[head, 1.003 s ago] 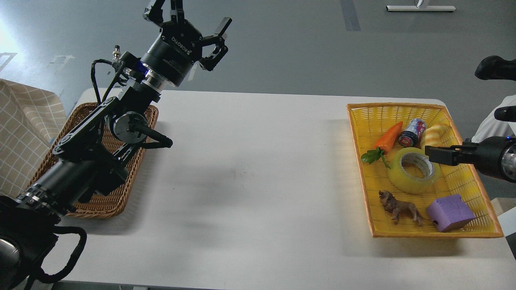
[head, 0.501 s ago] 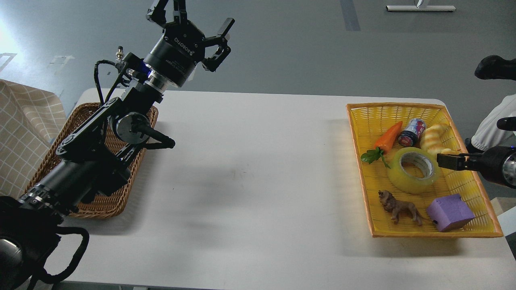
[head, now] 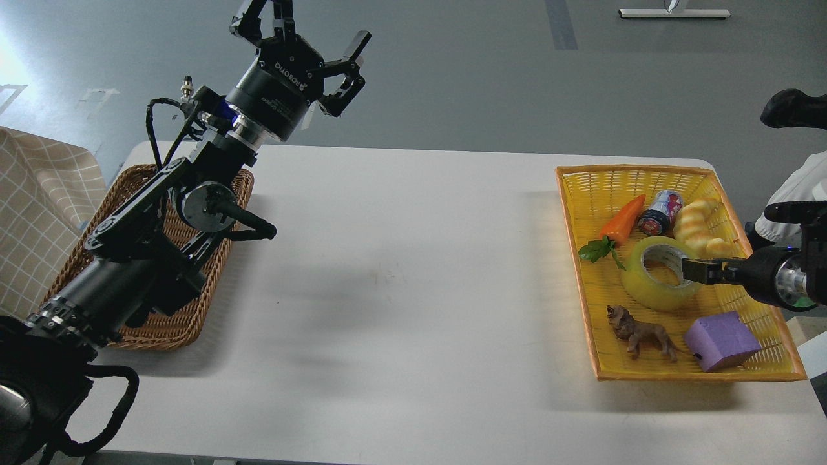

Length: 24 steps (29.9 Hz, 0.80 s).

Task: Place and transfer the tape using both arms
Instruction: 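Hook the tape roll's hole with the right gripper and lift it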

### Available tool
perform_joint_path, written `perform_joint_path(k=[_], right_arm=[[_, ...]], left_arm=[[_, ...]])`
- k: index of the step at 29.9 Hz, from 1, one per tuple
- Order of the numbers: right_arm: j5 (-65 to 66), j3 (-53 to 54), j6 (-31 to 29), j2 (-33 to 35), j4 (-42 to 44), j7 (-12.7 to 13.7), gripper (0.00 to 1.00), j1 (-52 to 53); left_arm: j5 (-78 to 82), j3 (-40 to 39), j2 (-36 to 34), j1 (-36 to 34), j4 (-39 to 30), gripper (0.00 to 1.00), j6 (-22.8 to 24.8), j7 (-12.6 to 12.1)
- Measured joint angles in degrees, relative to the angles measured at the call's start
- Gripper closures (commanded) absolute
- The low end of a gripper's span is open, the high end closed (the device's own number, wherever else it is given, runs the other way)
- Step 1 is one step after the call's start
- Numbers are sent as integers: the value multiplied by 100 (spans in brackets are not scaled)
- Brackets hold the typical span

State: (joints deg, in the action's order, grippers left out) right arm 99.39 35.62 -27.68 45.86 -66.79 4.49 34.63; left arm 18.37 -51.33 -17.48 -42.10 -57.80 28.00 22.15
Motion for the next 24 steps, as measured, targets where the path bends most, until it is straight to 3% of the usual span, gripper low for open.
perform_joint_path(k=[12, 14, 18, 20, 24], right_arm=[[2, -7, -7, -281, 335, -9, 38, 23], [2, -11, -9, -321, 350, -10, 50, 30], [2, -11, -19, -429, 463, -17, 51, 41], [2, -11, -29, -465, 539, -18, 57, 49], [-1, -67, -30, -533, 634, -18, 79, 63]], left_arm=[[0, 0, -18, 0, -2, 2, 0, 6], [0, 0, -19, 0, -1, 2, 0, 6], [0, 0, -19, 0, 4, 2, 0, 6], [0, 0, -20, 0, 4, 2, 0, 6], [0, 0, -27, 0, 4, 2, 0, 9]])
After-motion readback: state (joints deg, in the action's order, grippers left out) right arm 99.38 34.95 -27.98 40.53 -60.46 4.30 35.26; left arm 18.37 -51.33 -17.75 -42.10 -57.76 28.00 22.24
